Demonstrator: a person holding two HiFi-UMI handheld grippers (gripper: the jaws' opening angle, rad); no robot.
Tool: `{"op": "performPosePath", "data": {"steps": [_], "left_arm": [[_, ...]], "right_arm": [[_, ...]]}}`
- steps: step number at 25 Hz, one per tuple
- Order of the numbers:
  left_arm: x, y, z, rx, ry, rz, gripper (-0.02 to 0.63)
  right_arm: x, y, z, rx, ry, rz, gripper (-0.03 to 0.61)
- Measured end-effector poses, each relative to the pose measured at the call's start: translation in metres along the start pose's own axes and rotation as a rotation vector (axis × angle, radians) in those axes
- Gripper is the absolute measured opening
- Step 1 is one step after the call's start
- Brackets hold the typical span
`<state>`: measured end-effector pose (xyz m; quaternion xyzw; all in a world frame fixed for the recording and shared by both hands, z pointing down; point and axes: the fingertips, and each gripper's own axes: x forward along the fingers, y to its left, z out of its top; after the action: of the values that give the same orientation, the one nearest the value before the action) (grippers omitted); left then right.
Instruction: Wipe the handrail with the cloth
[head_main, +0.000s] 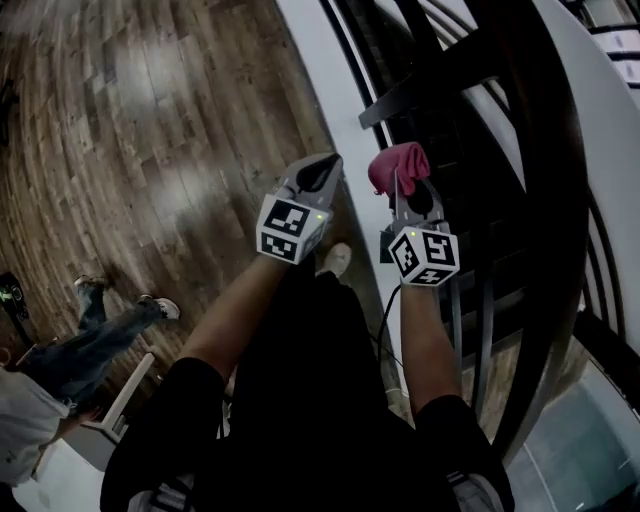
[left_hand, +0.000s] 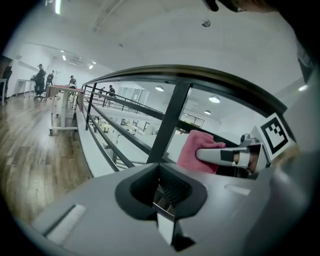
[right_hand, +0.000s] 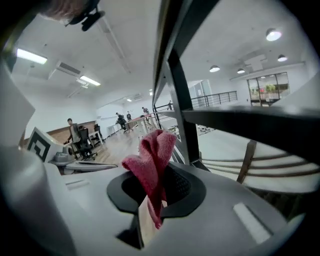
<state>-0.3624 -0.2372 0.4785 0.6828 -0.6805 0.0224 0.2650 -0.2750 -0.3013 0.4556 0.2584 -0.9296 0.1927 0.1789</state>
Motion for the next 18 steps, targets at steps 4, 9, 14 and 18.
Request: {"op": "performPosePath", "data": {"steps": [4,9,14,18], "left_arm": [[0.035,0.013,-0.016,-0.061,0.020,-0.007,-0.002],[0.046,0.017,-0.041,-0.128,0.062,-0.030,-0.002],[0.060,0.024,-0.054,-0.140,0.083,-0.036,-0.002],[0.074,0.016,-0.040,-0.093,0.086,-0.089,-0.002]], "right_arm": [[0.026,-0.031,-0.021,0.186,0.043,-0.051,0.049],[0.048,-0.046,-0.035,0.271,0.074,-0.111,0.049],[0.061,-0.075,-0.019,0.308,-0.016,-0.224,0.049],[0.073,-0.097,-0.014,0.309,-0.010,-0.335,0.049]]}}
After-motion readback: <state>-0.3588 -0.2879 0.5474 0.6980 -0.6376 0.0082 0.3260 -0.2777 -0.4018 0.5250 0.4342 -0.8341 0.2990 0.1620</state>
